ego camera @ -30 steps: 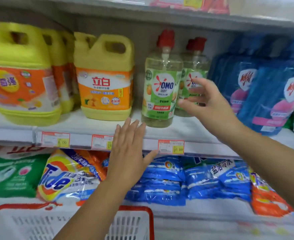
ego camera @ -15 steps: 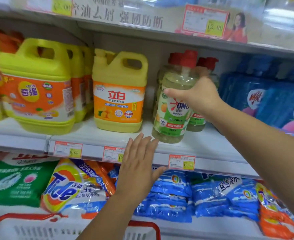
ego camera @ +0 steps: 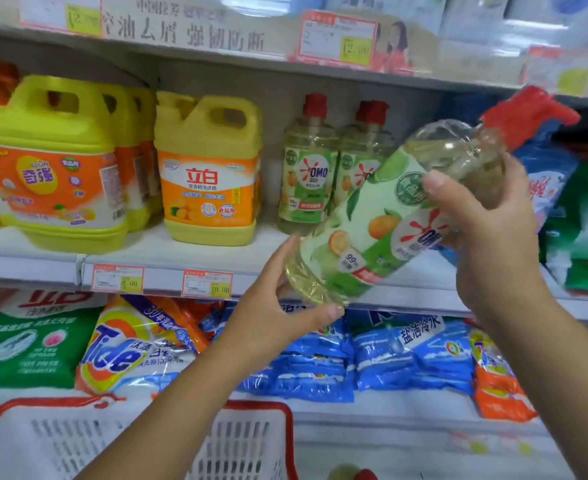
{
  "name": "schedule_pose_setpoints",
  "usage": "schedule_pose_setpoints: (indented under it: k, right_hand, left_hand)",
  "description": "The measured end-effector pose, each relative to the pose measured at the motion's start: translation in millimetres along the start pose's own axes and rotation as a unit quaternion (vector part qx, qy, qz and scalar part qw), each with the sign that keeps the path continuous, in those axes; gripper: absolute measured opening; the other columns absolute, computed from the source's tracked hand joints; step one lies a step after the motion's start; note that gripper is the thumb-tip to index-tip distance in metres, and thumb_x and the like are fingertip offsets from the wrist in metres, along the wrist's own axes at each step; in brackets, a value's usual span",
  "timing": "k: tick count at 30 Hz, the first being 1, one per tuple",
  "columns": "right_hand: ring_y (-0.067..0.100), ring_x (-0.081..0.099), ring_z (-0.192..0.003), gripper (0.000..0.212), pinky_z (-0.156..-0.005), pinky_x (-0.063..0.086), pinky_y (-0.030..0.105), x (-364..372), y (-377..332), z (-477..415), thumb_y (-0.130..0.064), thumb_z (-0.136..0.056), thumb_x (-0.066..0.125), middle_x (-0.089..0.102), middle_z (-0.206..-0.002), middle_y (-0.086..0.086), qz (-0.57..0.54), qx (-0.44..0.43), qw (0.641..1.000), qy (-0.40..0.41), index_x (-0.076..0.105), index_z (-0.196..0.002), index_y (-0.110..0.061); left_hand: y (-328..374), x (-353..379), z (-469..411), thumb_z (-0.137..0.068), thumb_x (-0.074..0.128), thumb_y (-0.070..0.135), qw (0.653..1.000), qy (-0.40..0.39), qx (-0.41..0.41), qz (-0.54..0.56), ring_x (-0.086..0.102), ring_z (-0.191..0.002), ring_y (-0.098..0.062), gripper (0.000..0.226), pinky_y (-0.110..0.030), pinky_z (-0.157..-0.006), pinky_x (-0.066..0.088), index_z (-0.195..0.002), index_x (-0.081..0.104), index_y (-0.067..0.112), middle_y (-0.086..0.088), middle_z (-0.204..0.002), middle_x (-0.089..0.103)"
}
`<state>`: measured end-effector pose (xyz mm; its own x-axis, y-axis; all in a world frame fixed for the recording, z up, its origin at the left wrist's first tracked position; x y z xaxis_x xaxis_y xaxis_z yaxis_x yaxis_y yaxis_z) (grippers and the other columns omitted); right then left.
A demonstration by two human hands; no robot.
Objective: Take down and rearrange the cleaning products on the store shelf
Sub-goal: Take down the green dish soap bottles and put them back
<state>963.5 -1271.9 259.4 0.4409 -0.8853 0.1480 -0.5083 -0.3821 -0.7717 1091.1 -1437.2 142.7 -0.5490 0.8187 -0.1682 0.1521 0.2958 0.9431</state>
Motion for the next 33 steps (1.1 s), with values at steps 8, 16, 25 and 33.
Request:
schedule_pose_setpoints:
  k: [8, 16, 25, 33]
  right_hand:
    - [0.013, 0.072, -0.088, 0.079, -0.072, 0.053, 0.038, -40.1, 76.5, 40.0, -0.036, -0.055, 0.081, 0.073, -0.104, -0.010, -0.036, 0.238, 0.961, -0.138, 0.050, -0.128, -0.032]
    - [0.014, 0.072, -0.075, 0.054, -0.061, 0.052, 0.031, -65.2, 80.2, 41.0, -0.033, -0.066, 0.084, 0.073, -0.087, -0.006, 0.000, 0.239, 0.968, -0.077, 0.061, -0.113, -0.019]
    - [0.016, 0.072, -0.088, 0.085, -0.068, 0.054, 0.034, -73.8, 70.2, 33.4, -0.039, -0.060, 0.088, 0.072, -0.104, -0.005, 0.022, 0.253, 0.953, -0.164, 0.050, -0.134, -0.022]
    - [0.028, 0.072, -0.099, 0.067, -0.089, 0.053, 0.056, -77.0, 64.2, 41.7, -0.027, -0.056, 0.085, 0.075, -0.110, 0.002, 0.008, 0.233, 0.956, -0.178, 0.063, -0.119, -0.025]
  left_hand:
    - [-51.1, 63.0, 33.1, -0.044, 0.085, 0.031, 0.985, -0.083, -0.096, 0.113, 0.068, -0.104, -0.013, 0.087, -0.027, -0.084, 0.056, -0.126, 0.057, 0.030, 0.006, -0.114, 0.072]
    - [-44.5, 77.9, 36.6, -0.036, 0.086, 0.062, 0.983, -0.101, -0.066, -0.139, 0.048, -0.117, 0.012, 0.105, -0.028, -0.102, 0.046, -0.125, 0.030, 0.069, 0.023, -0.136, 0.039]
    - [-35.1, 95.4, 44.4, -0.063, 0.089, 0.009, 0.978, -0.136, -0.128, 0.093, 0.070, -0.095, -0.001, 0.065, -0.013, -0.072, 0.052, -0.114, 0.054, 0.031, 0.017, -0.101, 0.074]
    - [-37.7, 74.4, 33.4, -0.048, 0.089, 0.058, 0.982, -0.154, -0.099, -0.035, 0.062, -0.113, -0.001, 0.095, -0.036, -0.100, 0.050, -0.131, 0.044, 0.050, 0.020, -0.125, 0.063]
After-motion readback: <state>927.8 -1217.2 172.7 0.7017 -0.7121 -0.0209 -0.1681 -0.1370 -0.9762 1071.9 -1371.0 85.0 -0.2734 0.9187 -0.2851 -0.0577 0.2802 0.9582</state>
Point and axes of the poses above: each hand's wrist, its own z-axis away from the middle knuckle, its own x-axis out of the palm, y = z × x, the point moved 5 cm from there along -z, towards the middle knuckle
